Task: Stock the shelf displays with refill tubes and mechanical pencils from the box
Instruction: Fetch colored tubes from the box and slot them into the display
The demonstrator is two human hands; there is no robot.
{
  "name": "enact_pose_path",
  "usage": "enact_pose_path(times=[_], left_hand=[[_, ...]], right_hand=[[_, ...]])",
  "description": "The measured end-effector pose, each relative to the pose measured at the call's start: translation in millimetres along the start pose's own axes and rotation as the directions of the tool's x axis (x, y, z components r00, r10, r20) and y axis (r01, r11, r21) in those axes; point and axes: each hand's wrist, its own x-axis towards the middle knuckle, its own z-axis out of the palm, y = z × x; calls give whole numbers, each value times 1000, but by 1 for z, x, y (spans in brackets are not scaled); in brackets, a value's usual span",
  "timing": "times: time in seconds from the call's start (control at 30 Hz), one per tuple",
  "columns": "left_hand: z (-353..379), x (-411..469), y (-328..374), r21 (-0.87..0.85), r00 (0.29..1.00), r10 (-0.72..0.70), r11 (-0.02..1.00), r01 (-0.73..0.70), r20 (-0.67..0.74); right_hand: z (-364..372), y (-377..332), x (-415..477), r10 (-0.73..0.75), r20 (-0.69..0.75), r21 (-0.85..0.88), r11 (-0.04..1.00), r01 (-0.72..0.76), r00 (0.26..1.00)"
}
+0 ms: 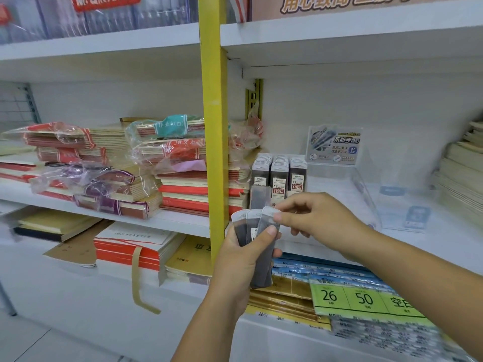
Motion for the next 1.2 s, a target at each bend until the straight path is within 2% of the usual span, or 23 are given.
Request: enact_pose_path(times=[0.1,0.17,0.3,0.4,0.57,0.97,1.1,1.2], left_hand=[[-1,-4,1,3,999,-14,1000,14,51],[-2,-5,1,11,996,-20,1000,19,83],[-3,-6,1,50,996,5,999,-9,84],[0,-7,0,77,996,43,996,-49,73],[5,-4,0,96,995,74,992,-80,66],[2,2,-5,61,998,45,997,-42,-35],[-1,5,-3,30,996,61,998,-59,-66],[-2,9,-2,2,993,59,998,-59,-106]], right_hand=[[-2,1,-3,32,-47,20,999,-31,998],[-7,1,-3,66,-84,95,994,-58,994],[-10,0,-5,110,-23,251,963,-101,994],[-4,-1,-7,96,-31,176,980,-89,995],[-2,-6,1,64,-172,23,998,-61,983],[-8,-21,2,32,-66,90,996,-26,997],[-16,-18,2,42,-68,-43,998,-45,997],[-39,-24,10,-45,-122,-110,993,31,992]])
